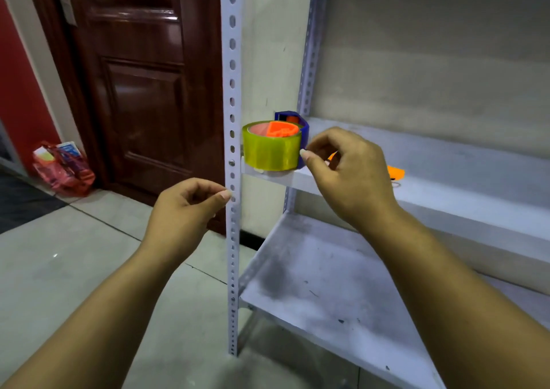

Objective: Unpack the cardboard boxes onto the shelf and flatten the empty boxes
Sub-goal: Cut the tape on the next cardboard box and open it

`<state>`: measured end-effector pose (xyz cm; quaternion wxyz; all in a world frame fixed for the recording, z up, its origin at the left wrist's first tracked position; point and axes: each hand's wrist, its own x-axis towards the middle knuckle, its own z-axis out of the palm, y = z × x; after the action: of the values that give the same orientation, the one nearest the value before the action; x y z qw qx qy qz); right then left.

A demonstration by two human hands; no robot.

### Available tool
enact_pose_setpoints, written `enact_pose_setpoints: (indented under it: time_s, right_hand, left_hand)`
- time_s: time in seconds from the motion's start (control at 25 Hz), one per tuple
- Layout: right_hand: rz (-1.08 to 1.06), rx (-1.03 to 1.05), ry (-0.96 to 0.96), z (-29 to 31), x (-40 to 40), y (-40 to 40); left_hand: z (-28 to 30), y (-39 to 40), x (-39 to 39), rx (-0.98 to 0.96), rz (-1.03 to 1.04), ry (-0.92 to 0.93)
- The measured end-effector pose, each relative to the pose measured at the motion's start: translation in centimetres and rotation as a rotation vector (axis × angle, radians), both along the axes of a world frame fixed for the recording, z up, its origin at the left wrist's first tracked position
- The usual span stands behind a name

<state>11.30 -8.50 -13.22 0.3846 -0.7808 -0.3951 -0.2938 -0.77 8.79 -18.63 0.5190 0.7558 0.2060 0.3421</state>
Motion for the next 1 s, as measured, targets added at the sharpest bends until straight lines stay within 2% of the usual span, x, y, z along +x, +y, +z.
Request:
enact_pose_setpoints:
  time_s: [0.12,0.4,0.76,1.0]
  right_hand:
    - [0.145,-0.021,0.111,-1.4,-2.7,1.7]
    - [0.398,-0.247,0.313,-6.6,-7.1,7.4]
    - [0.646,-0.501,0.393,-13.0,-13.9,14.3]
    - [0.789,-0.704,0.405,-15.8,-19.6,17.3]
  left_hand:
    - [-1.0,0.8,-2.0,-0.044,0.055,0.012]
    - [-5.0,3.7,-8.5,-0.174,0.224,0.097]
    - [-9.1,5.5,-17.6,-0.258,0.488,0.153]
    - [-12.5,5.0,-24.4,-0.384,0.701,0.119]
